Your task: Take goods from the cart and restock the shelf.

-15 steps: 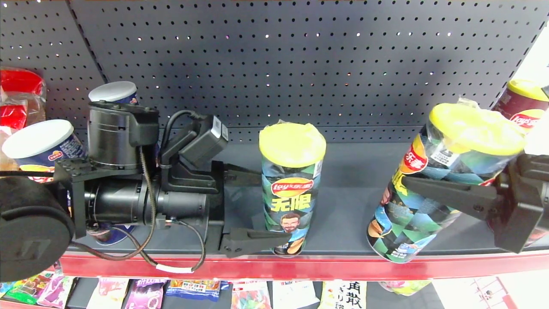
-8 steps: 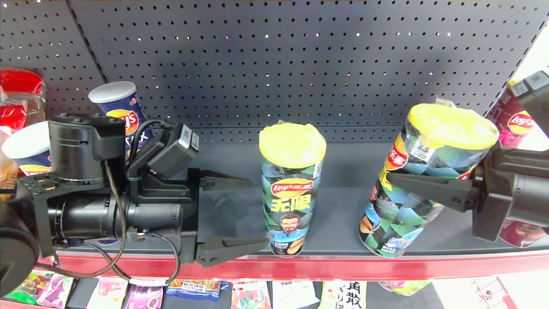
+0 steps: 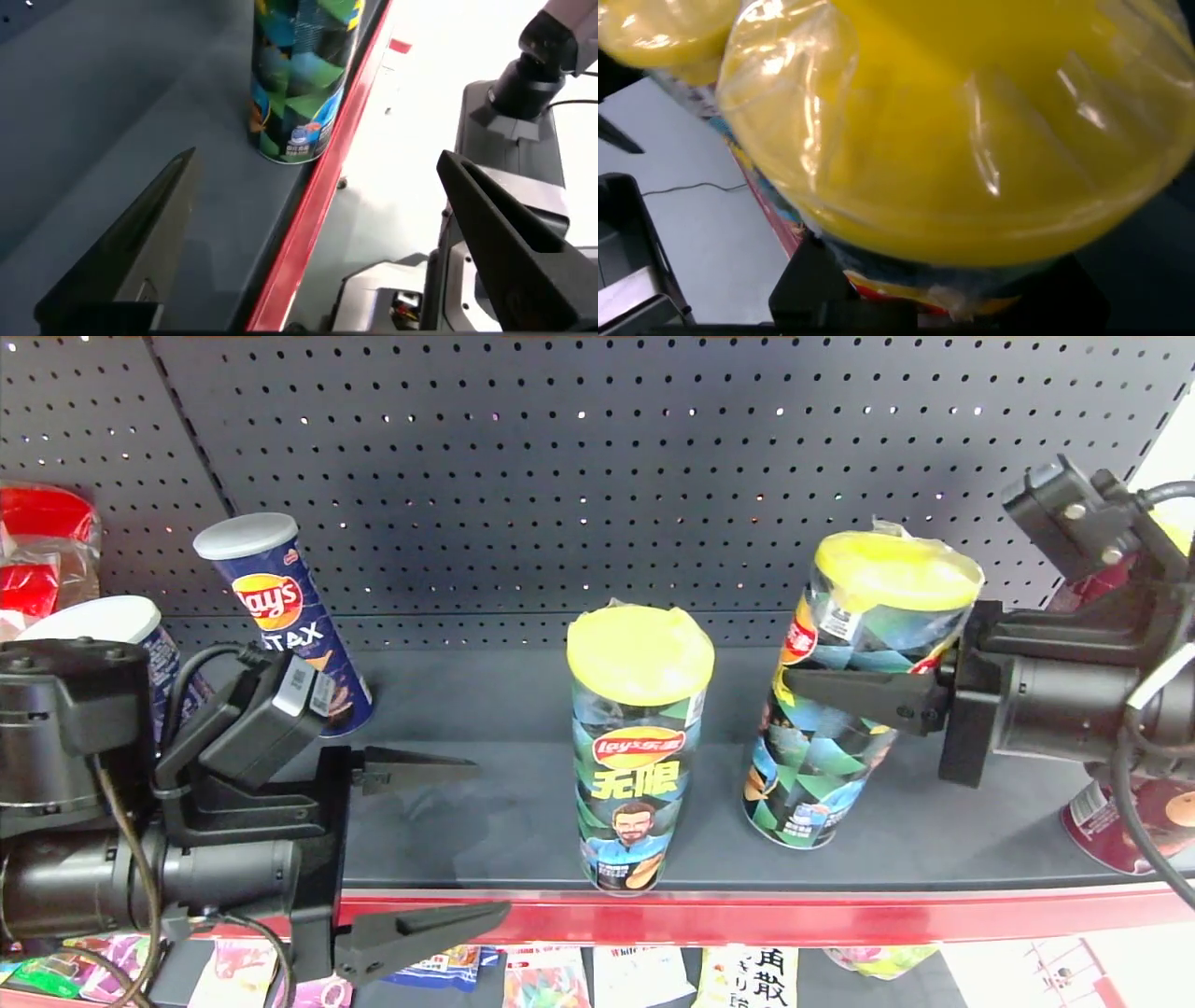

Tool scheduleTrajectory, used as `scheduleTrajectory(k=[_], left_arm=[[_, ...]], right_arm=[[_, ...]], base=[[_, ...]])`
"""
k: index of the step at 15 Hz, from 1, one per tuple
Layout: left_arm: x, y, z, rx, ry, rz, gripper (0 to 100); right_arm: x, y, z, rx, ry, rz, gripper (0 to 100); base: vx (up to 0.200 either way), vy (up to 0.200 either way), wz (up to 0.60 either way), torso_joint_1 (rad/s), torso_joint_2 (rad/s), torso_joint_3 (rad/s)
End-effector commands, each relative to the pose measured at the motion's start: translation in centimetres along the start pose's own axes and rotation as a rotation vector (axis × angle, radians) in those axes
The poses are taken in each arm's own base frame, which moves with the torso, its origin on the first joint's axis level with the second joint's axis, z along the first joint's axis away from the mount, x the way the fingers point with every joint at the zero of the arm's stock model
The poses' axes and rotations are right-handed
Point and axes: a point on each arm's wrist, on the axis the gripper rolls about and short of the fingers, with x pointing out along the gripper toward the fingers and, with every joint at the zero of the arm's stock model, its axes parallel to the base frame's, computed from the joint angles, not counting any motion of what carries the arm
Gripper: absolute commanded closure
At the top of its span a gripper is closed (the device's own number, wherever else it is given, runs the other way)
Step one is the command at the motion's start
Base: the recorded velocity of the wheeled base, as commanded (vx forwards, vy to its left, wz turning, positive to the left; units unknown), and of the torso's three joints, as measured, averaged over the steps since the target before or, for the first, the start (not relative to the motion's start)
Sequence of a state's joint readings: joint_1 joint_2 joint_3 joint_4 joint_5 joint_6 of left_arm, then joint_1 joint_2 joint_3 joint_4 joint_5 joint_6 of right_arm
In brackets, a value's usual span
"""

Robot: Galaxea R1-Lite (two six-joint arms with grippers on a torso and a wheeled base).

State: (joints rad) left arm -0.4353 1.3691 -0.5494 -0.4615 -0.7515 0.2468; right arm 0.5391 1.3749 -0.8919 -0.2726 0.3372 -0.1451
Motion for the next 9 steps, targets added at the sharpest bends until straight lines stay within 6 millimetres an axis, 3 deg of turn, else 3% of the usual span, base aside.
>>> scheduleTrajectory(k=[1, 9], left_arm=[[-1.3, -0.7, 0.3, 0.024, -0.018, 0.054, 0], [-3.2, -2.1, -0.8, -0.009, -0.020, 0.121, 0]], right_arm=[[2.6, -1.0, 0.4, 0.006, 0.017, 0.002, 100], [7.7, -2.9, 1.6, -0.010, -0.030, 0.001, 100]], base=[[0.000, 0.000, 0.00, 0.000, 0.00, 0.000], [0.000, 0.000, 0.00, 0.000, 0.00, 0.000]])
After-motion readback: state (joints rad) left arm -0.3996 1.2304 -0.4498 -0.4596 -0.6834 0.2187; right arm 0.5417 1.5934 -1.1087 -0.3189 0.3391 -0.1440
